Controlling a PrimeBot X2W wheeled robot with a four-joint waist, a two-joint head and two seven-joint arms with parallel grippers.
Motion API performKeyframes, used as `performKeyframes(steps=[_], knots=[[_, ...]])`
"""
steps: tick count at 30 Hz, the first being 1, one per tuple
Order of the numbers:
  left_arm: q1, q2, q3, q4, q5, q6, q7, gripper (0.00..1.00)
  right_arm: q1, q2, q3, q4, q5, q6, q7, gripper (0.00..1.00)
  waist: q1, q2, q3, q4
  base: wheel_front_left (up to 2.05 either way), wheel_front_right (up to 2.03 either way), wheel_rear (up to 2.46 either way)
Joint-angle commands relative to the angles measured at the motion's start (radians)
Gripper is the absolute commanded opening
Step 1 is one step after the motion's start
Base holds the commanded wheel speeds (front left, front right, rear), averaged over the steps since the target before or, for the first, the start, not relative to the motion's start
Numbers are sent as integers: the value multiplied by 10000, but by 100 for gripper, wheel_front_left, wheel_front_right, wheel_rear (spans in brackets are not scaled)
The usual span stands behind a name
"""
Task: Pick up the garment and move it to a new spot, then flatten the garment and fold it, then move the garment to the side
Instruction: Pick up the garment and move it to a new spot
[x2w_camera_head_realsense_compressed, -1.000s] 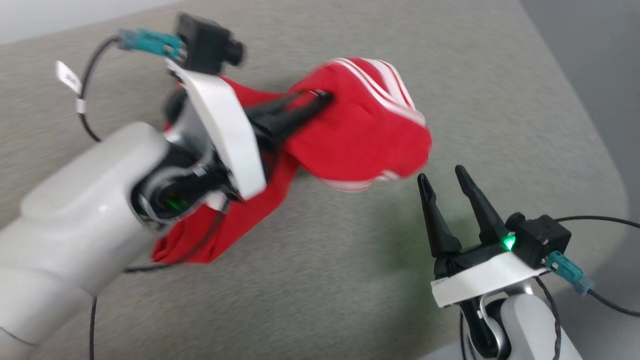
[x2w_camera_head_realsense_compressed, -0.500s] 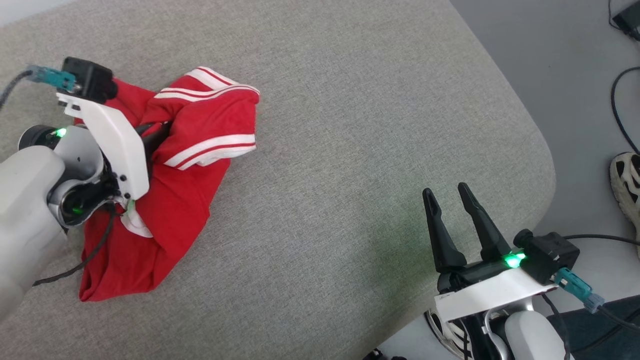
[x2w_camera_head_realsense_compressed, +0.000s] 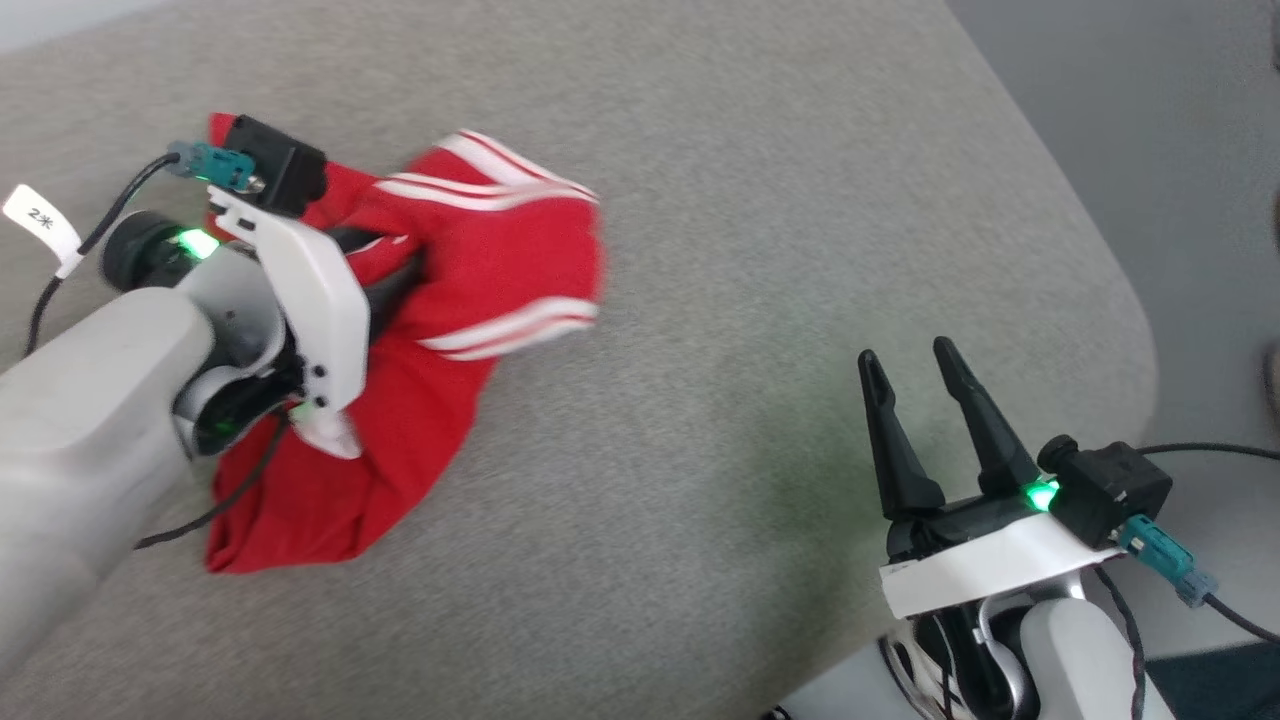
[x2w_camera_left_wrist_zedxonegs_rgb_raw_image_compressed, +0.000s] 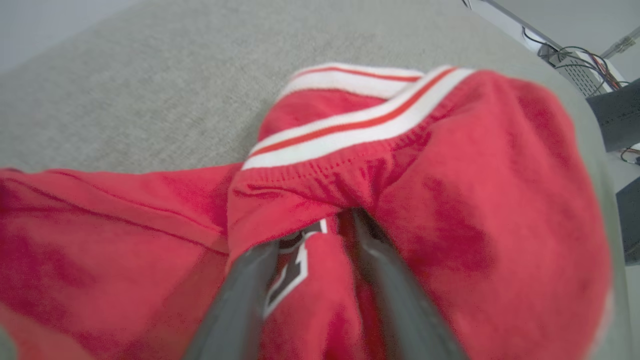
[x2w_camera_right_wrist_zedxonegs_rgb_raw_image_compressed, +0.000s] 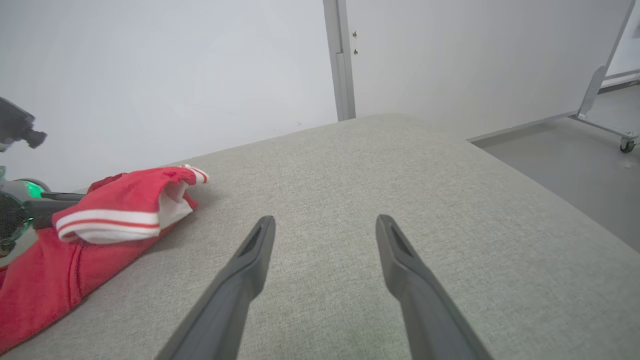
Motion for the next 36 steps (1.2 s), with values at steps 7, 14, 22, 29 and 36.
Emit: performKeyframes(steps=[7,14,22,29,36], knots=[[220,-186,257,-876,-1012,18,-1920,100,-295,-3,-631,485,-1203,-5,-15,100,0,0,-1170,1622,0,0,0],[1895,153,406,-619,-1470,18,-3686,100,-404,-10,-1376,858,-2312,-7,-16,100,0,0,-1927,2979,0,0,0],[5700,-627,3962,275,-1264,18,-3916,100,102,-2,-2419,1130,-3442,-7,-15,100,0,0,-2732,4514,0,0,0],[8542,-1519,7546,-84,809,18,-3907,100,794,-2,-3020,1103,-3638,-7,-16,100,0,0,-3332,5157,0,0,0],[10773,-2507,10938,-1375,4017,18,-3908,100,1405,-6,-3454,958,-3542,-7,-16,100,0,0,-3655,5380,0,0,0]])
